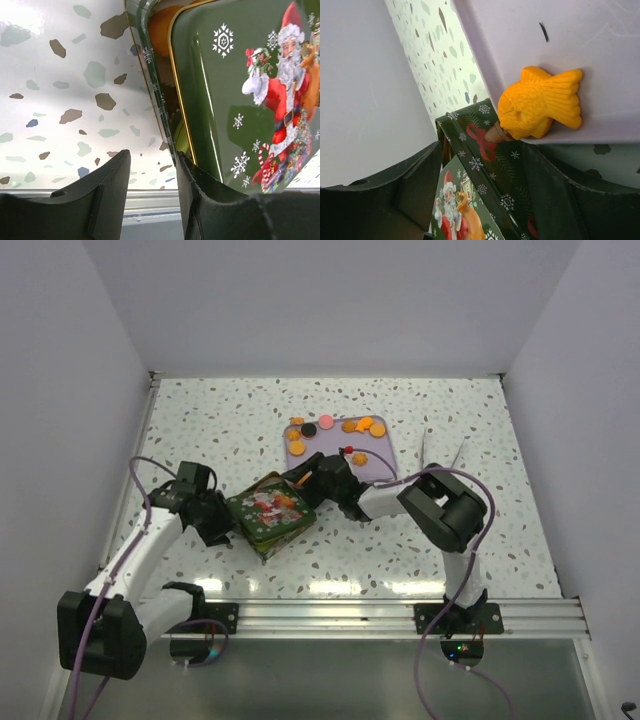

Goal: Pack the cookies

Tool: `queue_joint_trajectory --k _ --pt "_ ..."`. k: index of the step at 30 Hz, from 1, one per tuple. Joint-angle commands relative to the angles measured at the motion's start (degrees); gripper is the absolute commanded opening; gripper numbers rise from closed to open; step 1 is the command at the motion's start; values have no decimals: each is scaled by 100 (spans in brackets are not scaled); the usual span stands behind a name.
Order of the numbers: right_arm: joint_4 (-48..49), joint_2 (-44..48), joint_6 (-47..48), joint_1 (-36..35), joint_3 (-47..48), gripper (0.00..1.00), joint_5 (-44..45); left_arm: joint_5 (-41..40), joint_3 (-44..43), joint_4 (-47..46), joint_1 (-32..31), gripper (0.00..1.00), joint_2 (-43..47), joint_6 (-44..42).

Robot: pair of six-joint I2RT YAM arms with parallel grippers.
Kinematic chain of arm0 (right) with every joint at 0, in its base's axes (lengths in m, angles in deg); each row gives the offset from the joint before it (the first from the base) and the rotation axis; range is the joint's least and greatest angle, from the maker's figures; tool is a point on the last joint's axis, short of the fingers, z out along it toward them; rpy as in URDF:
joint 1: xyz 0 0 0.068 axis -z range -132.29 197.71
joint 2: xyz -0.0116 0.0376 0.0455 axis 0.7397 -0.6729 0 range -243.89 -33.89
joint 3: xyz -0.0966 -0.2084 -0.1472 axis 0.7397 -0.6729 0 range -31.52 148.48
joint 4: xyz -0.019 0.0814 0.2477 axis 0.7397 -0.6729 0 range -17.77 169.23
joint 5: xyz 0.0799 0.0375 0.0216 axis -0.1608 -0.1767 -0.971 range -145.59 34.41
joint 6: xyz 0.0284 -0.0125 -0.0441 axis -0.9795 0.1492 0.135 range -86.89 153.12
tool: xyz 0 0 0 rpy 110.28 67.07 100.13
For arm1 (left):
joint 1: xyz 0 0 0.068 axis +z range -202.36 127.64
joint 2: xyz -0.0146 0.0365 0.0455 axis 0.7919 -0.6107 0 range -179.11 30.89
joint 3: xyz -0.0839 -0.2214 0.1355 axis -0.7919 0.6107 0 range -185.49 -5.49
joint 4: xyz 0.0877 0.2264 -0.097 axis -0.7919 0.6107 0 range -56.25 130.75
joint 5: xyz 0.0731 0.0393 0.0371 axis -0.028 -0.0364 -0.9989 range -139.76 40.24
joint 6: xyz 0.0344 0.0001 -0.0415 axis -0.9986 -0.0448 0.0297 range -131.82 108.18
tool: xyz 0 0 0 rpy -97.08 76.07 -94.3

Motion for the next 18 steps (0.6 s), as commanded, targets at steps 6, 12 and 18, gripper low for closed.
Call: queue_joint_trajectory --k 6,12,18 --pt "-558 555 741 418 115 71 -176 -205 -444 484 -3 47 261 -72" --pt "-716 739 864 559 -9 70 -316 -65 -189 344 -3 46 244 -28" --pt "-1559 1301 1383 796 -35 71 -518 94 -924 519 -3 44 393 42"
